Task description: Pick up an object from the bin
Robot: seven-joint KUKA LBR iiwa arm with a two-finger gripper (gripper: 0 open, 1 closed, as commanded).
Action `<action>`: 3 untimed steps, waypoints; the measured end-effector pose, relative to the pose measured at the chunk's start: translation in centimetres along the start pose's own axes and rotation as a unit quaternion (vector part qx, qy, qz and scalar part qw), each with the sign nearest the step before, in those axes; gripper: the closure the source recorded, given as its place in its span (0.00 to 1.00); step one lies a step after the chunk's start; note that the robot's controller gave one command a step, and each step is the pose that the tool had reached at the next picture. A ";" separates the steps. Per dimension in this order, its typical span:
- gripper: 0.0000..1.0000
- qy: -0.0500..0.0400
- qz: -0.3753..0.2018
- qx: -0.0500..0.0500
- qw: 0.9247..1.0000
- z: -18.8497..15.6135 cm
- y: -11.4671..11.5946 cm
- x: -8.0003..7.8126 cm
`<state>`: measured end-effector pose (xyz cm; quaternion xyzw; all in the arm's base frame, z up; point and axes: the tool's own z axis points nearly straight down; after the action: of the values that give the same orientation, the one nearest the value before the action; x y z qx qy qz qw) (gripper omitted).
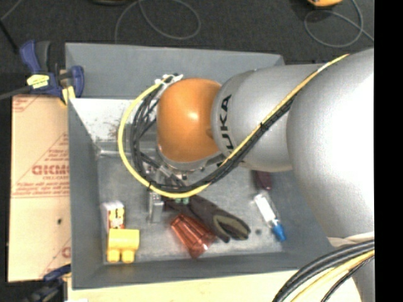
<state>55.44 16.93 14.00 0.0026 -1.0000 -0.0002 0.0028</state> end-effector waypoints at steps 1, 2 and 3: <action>0.00 -0.004 0.002 -0.001 1.000 -0.5 -0.1 -0.2; 0.00 -0.005 -0.057 -0.001 0.998 1.2 -2.1 -1.2; 0.00 -0.005 -0.102 0.000 0.995 3.2 -6.3 -3.1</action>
Offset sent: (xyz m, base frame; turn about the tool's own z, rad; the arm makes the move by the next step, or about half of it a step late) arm 0.0277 -0.0670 -0.0485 -0.2719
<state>58.60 10.66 10.82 0.1044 -0.9945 -0.0002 -0.0018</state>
